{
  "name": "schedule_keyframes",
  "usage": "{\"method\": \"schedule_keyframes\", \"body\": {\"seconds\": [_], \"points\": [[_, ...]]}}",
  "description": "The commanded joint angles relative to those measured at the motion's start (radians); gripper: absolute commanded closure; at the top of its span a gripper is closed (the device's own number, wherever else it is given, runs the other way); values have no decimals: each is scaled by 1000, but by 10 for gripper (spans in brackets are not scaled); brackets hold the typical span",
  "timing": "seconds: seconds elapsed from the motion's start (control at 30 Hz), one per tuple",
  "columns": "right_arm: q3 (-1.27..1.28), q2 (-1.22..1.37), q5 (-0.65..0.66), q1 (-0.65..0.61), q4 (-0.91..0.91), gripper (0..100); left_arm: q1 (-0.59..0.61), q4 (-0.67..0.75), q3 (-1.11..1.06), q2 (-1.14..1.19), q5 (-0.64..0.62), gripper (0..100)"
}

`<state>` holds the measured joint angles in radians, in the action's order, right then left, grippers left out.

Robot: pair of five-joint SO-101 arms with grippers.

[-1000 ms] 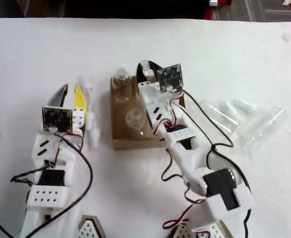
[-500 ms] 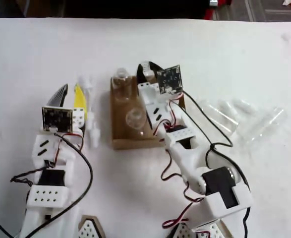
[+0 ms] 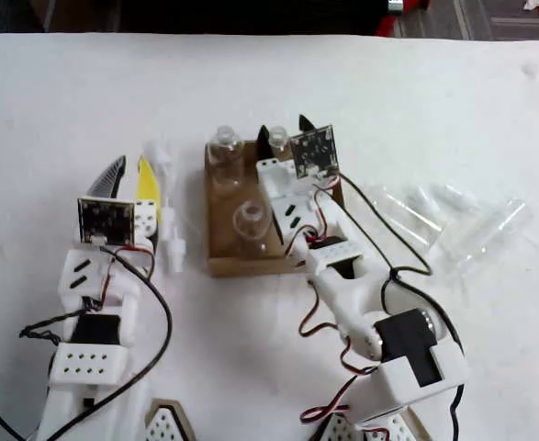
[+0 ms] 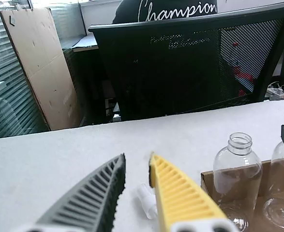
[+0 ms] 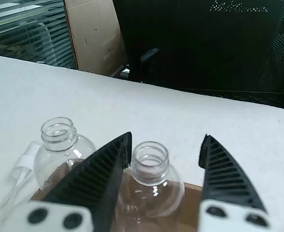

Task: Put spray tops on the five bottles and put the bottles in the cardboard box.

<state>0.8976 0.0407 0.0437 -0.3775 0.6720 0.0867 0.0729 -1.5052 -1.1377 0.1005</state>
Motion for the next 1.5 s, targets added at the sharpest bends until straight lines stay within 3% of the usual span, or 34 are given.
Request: {"method": "schedule_keyframes", "body": {"seconds": [0.0, 0.17, 0.43, 0.63, 0.83, 1.1, 1.47], "points": [[-2, -104, 12, -8, 10, 803, -10, 32, 15, 2, 11, 919], [-11, -252, 0, -22, -157, 803, -13, 32, 15, 2, 11, 919], [-64, -659, -186, 30, -570, 803, -22, 32, 14, 2, 11, 919], [-161, -918, -242, 197, -1099, 804, -19, 32, 12, 2, 11, 920], [-147, -1092, -242, 409, -1403, 803, -19, 32, 11, 2, 11, 920], [120, -1198, -241, 570, -1489, 803, -18, 29, 9, -1, 11, 920], [462, -1391, -244, 581, -1374, 803, -18, 29, 9, -4, 11, 920]]}}
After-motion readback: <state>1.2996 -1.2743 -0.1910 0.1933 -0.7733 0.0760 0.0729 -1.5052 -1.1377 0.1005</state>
